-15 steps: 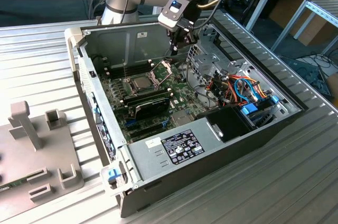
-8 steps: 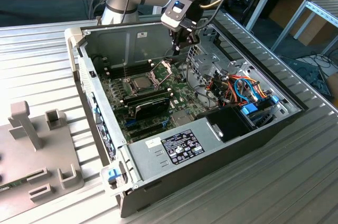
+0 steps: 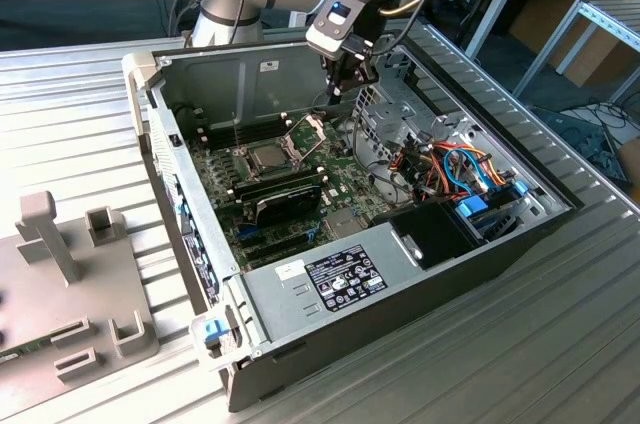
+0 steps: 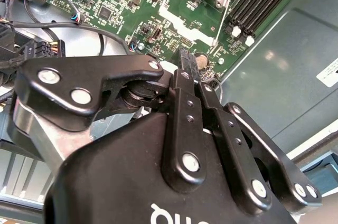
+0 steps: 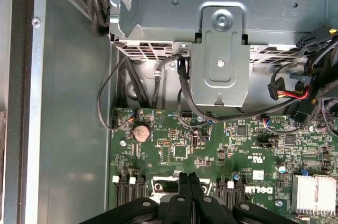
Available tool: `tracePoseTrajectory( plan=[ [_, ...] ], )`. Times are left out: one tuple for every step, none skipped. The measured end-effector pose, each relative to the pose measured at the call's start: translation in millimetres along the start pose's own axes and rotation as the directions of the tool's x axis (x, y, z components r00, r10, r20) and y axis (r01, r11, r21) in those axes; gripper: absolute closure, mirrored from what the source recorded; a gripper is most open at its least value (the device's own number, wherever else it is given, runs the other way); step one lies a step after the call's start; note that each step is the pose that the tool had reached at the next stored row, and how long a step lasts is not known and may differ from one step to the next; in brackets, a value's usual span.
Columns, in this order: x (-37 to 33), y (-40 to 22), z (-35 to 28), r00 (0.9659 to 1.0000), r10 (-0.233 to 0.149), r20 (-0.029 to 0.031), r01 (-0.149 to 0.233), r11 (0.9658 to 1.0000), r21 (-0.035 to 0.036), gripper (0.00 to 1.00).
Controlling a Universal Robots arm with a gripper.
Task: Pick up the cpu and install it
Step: 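Close the cpu cover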
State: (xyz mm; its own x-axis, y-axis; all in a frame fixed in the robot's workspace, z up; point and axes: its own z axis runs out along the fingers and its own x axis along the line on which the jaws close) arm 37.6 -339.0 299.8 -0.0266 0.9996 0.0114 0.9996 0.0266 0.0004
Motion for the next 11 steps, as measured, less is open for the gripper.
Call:
tracePoseTrajectory(
  plan=[
    [0.0, 0.1, 0.0, 1.0, 0.0, 0.0, 0.0, 1.0, 0.0, 0.89],
    [0.0, 0.6, 0.2, 1.0, 0.0, -0.0002, 0.0, 1.0, 0.0, 0.89],
    [0.0, 1.1, 0.3, 1.0, 0.0, -0.0002, 0.0, 1.0, 0.0, 0.89],
    [0.0, 1.8, 0.8, 1.0, 0.0, -0.0004, 0.0, 1.0, -0.0001, 0.89],
    [0.0, 2.2, 1.3, 1.0, 0.0, -0.0003, 0.0, 1.0, -0.0001, 0.89],
    [-0.1, 2.6, 2.0, 1.0, 0.0, -0.0002, 0.0, 1.0, -0.0001, 0.89],
    [-0.1, 3.4, 3.7, 1.0, 0.0, -0.0001, 0.0, 1.0, 0.0, 0.89],
    [-0.2, 4.2, 5.3, 1.0, 0.0, -0.0001, 0.0, 1.0, 0.0, 0.89],
    [-0.2, 5.2, 7.4, 1.0, 0.0, -0.0001, 0.0, 1.0, 0.0, 0.89],
    [-0.3, 6.3, 9.2, 1.0, 0.0, -0.0001, 0.0, 1.0, 0.0, 0.89],
    [-0.3, 6.3, 9.2, 1.0, 0.0, 0.0003, 0.0, 1.0, 0.0001, 0.89]
  ],
)
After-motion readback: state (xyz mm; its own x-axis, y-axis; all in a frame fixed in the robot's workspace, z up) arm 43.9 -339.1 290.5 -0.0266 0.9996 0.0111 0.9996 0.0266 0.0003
